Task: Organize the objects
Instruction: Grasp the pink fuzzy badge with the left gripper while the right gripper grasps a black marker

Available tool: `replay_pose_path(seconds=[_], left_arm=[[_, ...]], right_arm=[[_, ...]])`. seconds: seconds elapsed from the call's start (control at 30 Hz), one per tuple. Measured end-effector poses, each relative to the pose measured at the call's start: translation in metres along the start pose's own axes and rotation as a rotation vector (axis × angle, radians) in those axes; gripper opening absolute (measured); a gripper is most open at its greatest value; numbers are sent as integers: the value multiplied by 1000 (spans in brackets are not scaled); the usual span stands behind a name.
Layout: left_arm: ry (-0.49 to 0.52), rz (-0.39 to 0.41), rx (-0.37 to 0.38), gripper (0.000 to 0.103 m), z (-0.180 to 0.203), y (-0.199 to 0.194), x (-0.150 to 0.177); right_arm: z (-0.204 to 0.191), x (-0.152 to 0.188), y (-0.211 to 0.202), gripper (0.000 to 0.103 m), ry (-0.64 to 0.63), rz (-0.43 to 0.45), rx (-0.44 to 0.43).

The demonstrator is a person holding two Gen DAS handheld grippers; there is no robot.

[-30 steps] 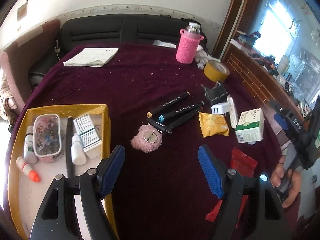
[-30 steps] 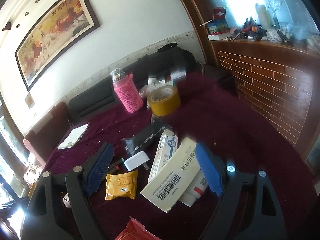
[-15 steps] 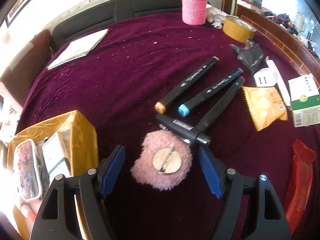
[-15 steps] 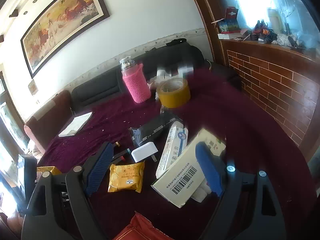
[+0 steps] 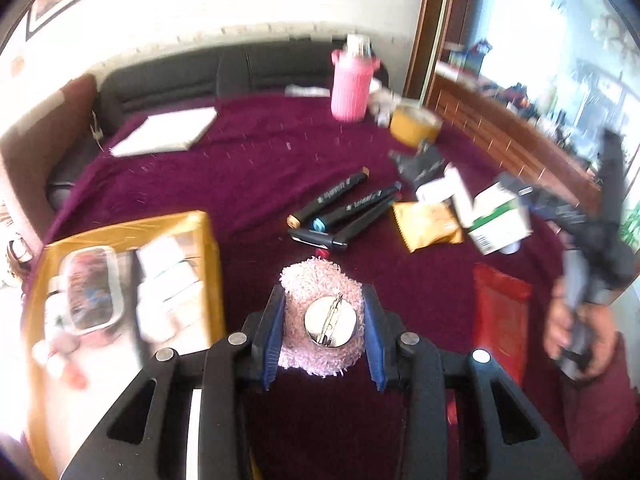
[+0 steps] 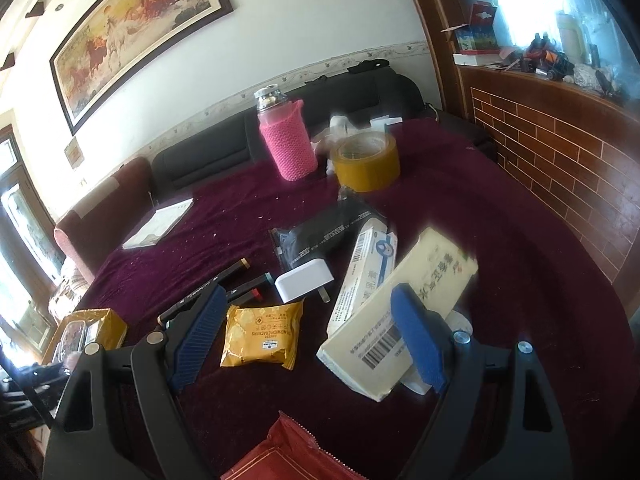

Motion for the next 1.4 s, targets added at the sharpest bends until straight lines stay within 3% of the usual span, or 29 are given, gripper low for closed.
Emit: replay_pose_path(seconds=[0.07,0.17,0.27,0.4,0.47,0.53,0.6,0.77,0.87,1.0,1.2,1.4], left_arm=[[-13,37,8,31,-5,-28,5],[-35,78,5,31,-20,-62,16],[-57,119,-39,31,-39,-86,29],[-106,154,-65,31,-67,-106,50],[-140,160,-69,31,-82,-112,60],[-185,164,-68,31,-100,-117,72],[-221,168,-70,31,-117,-120,82],[-287,175,-52,31,-145,-120,100],[-306,176,-44,31,-155,-121,106],[-321,174,-34,31,-161,-121,111],[-326,169,-18,31,-158,-117,112],[-318,135,-32,32,-151,-111,110]], right_arm=[[-11,2,0,84,2,-43,-33],[-48,3,2,84,6,-169,-218],[-107,11,16,84,-133,-306,-287],[-175,29,48,80,-339,-420,-217],[-199,39,68,60,-423,-481,-168],[-214,48,85,48,-467,-545,-140],[-223,56,97,45,-497,-587,-113],[-231,67,120,40,-551,-635,-20],[-232,73,131,20,-578,-660,47],[-228,76,129,9,-564,-659,77],[-213,77,106,9,-481,-633,28],[-206,56,47,10,-385,-525,-154]])
Point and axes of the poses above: each gripper's, at about its wrist camera, not at the fingertips, and y roughly the way its jaws point, z to its right, x to its underside, the point moved 5 cm from there along y, roughly the way its jaws point, and after that the axes turned 7 degrees about x, right-handed, at the moved point
